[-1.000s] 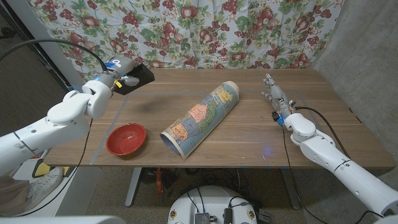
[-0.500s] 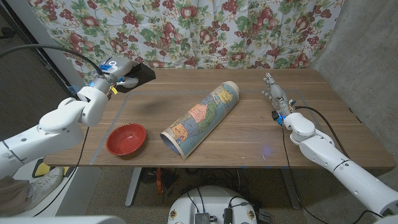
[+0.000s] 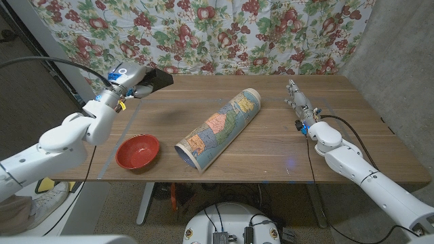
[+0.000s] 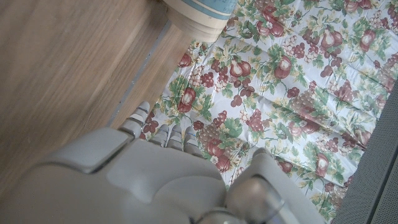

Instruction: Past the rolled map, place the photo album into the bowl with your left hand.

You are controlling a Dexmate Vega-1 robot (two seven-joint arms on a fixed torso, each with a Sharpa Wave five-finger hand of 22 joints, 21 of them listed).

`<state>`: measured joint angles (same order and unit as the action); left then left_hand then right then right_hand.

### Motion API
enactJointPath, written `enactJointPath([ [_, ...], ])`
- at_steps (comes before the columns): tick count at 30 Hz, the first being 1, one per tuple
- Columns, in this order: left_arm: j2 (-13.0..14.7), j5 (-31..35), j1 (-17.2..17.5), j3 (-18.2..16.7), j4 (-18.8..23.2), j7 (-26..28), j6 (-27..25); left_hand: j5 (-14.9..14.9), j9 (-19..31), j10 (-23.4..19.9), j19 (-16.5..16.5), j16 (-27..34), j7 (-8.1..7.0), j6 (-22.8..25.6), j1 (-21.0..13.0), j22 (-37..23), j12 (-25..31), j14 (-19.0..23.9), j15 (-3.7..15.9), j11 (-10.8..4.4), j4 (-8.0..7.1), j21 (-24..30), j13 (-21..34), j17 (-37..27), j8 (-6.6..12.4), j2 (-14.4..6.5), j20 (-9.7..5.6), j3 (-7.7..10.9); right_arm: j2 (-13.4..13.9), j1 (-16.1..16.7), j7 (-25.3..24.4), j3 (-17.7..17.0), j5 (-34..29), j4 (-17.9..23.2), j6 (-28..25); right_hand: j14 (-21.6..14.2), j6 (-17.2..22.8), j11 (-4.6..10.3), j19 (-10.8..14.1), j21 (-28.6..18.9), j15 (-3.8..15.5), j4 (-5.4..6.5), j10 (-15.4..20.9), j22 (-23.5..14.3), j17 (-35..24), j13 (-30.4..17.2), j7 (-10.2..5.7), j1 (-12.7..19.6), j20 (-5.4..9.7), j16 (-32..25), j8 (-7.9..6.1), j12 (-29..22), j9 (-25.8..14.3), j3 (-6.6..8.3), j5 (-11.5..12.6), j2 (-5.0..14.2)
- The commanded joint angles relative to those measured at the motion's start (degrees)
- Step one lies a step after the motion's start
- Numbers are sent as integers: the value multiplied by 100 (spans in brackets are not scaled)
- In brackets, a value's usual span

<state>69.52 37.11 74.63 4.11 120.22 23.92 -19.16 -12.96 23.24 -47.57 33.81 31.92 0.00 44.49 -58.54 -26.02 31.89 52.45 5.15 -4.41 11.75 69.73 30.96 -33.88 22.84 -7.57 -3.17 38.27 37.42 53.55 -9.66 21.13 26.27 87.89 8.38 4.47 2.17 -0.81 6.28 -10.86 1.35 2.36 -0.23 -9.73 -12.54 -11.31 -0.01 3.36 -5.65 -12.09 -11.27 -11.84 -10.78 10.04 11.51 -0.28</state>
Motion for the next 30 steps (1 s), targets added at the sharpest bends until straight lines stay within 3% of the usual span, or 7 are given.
enactJointPath([
  [1,-285,523,472,-300,-61,666,414,-56,235,-357,-23,-18,-99,230,-109,23,-8,250,750,-288,-209,65,36,-33,261,-158,-12,276,65,16,80,-74,66,-46,97,25,7,40,34,-18,39,0,-21,-16,8,-27,-25,7,-12,-22,-16,11,-19,-3,25,23],
  [10,-413,914,680,-456,-88,801,609,-56,204,-330,-79,-71,-113,225,-86,94,-45,224,752,-290,-212,128,43,-46,231,-161,-21,270,90,64,87,-145,113,-77,185,37,8,41,36,-18,71,-5,-13,-16,11,-26,-24,11,-13,-14,-16,8,-19,-7,23,21],
  [30,-970,1349,1096,-780,-142,1197,824,-55,142,-388,-121,-158,-118,271,-57,253,-108,292,757,-270,-199,262,14,-9,200,-153,-30,261,49,-93,111,-133,83,-232,222,41,10,41,39,-17,78,-11,-9,-16,17,-26,-25,10,-10,-9,-15,9,-19,-15,21,19],
])
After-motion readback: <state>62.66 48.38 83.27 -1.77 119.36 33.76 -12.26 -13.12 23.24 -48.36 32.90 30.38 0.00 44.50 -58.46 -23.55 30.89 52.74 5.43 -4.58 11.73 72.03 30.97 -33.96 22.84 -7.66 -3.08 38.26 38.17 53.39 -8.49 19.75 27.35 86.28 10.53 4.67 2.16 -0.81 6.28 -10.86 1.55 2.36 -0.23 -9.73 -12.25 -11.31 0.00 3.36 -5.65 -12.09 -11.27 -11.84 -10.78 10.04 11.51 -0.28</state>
